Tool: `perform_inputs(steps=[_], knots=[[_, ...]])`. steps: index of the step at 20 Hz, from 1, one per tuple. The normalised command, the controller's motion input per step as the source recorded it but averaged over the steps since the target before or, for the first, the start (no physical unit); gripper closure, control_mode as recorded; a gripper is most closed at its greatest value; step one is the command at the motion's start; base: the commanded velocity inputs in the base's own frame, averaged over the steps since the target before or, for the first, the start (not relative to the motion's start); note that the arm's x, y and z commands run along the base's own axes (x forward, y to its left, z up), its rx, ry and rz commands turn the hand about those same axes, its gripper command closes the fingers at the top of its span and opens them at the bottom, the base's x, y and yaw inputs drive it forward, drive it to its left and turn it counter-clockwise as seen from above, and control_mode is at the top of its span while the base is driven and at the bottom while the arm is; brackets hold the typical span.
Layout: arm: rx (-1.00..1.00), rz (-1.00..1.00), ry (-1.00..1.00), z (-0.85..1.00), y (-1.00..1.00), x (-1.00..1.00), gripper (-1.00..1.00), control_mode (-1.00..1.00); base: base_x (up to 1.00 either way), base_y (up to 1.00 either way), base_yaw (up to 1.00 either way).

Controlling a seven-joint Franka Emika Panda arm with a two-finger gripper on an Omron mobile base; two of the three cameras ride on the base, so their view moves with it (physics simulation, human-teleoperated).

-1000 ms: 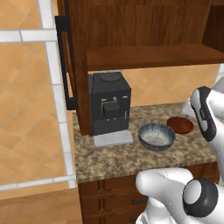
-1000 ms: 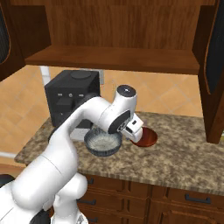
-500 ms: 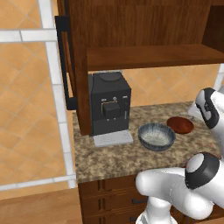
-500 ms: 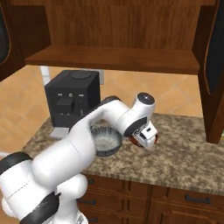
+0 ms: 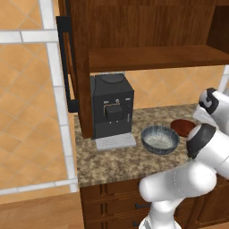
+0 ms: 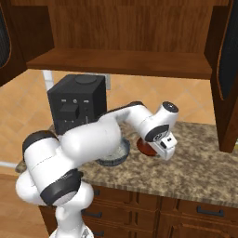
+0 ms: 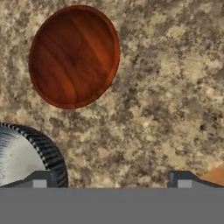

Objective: Pick up the bowls on the counter and stack them on top of one another in the open cabinet. Place the smaller bowl on top of the larger bowl.

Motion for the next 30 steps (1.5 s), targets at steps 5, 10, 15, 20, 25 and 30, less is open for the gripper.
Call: perform_inputs(steps=[5,10,15,20,25,30], knots=[[0.05,0.00,0.04,-0.37,-0.23,0.38,-1.00,-1.00,0.00,0.00,0.00],[0.06,0.00,0.00,-0.39,-0.31,0.28,-1.00,-1.00,0.00,0.00,0.00],[0.05,0.00,0.04,-0.28,-0.20,0.35,-1.00,-1.00,0.00,0.00,0.00],[0.00,0.00,0.02,-0.26,0.00,0.41,-1.00,-1.00,0.00,0.00,0.00],[0.00,0.00,0.00,-0.32,0.00,0.31,-1.00,-1.00,0.00,0.00,0.00],[0.00,0.00,0.00,-0.35,0.00,0.29,-1.00,-1.00,0.00,0.00,0.00]])
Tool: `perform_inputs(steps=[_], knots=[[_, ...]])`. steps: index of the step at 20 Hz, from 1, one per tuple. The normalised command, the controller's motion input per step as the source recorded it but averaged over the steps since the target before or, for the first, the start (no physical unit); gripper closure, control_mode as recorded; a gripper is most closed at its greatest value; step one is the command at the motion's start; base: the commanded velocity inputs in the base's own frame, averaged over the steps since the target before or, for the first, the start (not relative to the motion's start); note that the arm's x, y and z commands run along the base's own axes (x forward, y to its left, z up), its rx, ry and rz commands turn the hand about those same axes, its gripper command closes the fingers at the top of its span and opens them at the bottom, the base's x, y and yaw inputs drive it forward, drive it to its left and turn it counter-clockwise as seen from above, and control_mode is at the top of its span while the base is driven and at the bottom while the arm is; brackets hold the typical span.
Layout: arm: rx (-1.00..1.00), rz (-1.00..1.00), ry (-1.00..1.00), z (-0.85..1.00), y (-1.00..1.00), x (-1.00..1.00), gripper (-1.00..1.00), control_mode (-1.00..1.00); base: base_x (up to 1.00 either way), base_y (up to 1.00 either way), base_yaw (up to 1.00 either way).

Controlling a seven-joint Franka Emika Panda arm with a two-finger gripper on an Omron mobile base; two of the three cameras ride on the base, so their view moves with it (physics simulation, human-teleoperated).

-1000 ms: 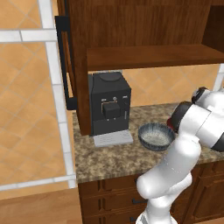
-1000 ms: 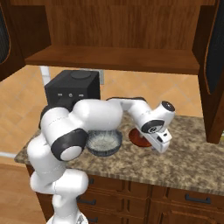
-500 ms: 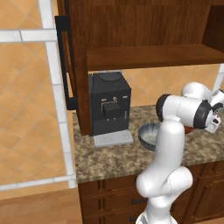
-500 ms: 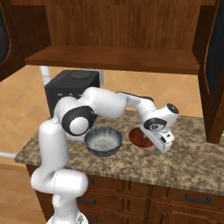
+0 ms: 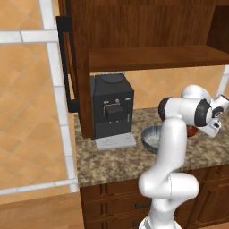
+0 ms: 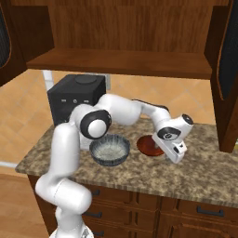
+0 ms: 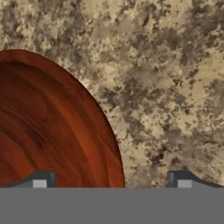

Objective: Pick up the bowls on the counter and stack them on top of one another in the open cabinet. Place the smaller bowl on top of the larger bowl.

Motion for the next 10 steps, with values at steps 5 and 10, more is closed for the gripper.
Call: perform_inputs(steps=[5,10], knots=[[0.00,-0.01,0.00,-0.28,0.07,0.13,1.00,-1.00,0.00,0.00,0.00],[0.00,-0.02,0.00,-0.12,0.04,0.01,1.00,-1.00,0.00,0.00,0.00]])
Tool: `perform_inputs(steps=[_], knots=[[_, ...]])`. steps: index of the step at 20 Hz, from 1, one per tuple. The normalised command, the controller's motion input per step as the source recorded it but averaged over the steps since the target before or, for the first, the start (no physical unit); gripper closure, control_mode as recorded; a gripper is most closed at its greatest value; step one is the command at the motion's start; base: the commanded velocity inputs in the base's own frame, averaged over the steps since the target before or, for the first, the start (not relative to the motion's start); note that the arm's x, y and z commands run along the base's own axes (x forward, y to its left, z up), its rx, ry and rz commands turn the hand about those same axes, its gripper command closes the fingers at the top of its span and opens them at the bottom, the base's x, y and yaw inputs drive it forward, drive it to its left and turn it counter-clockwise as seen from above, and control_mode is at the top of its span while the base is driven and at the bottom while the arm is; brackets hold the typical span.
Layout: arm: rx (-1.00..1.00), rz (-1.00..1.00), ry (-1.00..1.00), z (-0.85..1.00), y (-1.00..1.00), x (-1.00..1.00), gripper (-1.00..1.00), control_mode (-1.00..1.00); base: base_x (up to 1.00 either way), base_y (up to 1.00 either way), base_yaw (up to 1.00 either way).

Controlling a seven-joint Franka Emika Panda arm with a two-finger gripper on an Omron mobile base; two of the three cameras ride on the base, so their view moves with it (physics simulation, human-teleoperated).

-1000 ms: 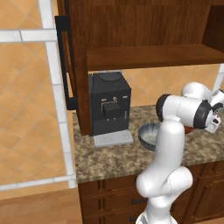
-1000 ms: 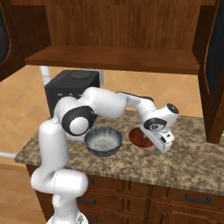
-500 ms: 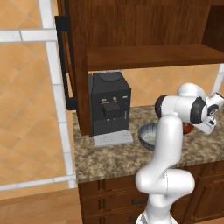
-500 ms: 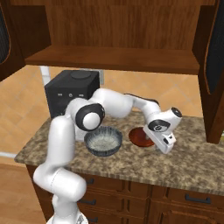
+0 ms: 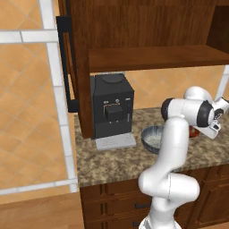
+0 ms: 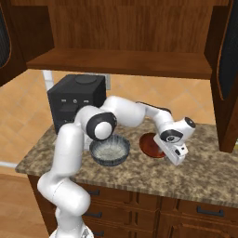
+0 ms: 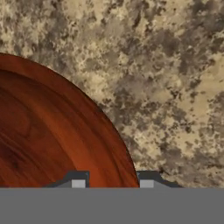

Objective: Pick up the bowls on the counter and stack them on top of one another in the open cabinet. Place the smaller bowl on top of the larger bowl.

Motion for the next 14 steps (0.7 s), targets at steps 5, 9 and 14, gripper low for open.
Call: perform_inputs(steps=[5,9,14], knots=[[0.00,-0.01,0.00,-0.02,0.04,0.00,1.00,-1.00,0.00,0.00,0.00],[0.04,-0.04,-0.14,0.22,0.02,-0.34,1.00,-1.00,0.00,0.00,0.00],[0.05,0.00,-0.18,0.24,0.27,-0.54,1.00,-1.00,0.00,0.00,0.00]])
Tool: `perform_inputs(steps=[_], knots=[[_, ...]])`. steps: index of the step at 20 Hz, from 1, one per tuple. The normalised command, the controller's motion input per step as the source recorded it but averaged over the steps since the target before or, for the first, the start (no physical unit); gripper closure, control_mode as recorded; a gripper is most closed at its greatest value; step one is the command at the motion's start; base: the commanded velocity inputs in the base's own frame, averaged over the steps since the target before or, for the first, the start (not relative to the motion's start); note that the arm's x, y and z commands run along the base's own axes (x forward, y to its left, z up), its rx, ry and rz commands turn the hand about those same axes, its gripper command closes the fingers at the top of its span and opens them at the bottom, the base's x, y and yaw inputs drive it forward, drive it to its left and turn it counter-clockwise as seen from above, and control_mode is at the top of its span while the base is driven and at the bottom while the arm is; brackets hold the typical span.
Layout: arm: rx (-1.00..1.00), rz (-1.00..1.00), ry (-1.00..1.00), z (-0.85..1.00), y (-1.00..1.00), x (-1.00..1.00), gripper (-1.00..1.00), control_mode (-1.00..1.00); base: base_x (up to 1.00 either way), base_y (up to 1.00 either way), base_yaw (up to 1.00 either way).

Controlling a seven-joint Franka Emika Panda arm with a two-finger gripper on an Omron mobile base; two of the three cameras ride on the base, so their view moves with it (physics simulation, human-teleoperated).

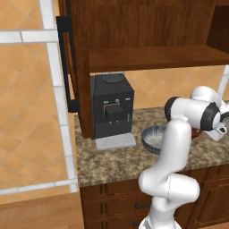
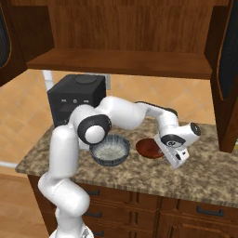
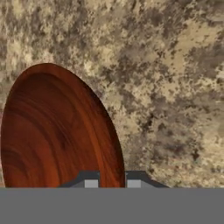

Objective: Pick up the bowls on the counter and stack them on top of one another in the open cabinet. Place the smaller bowl on top of the larger bowl.

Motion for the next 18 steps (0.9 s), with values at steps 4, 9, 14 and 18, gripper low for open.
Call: perform_inputs(steps=[4,9,14,18], knots=[[0.04,0.00,-0.12,0.53,0.19,-0.28,1.00,-1.00,0.00,0.00,0.00],[0.06,0.00,-0.14,0.53,0.11,-0.25,1.00,-1.00,0.00,0.00,0.00],[0.05,0.07,-0.05,0.28,0.61,-0.47,1.00,-1.00,0.00,0.00,0.00],[0.06,0.10,-0.01,0.22,0.63,-0.19,1.00,-1.00,0.00,0.00,0.00]])
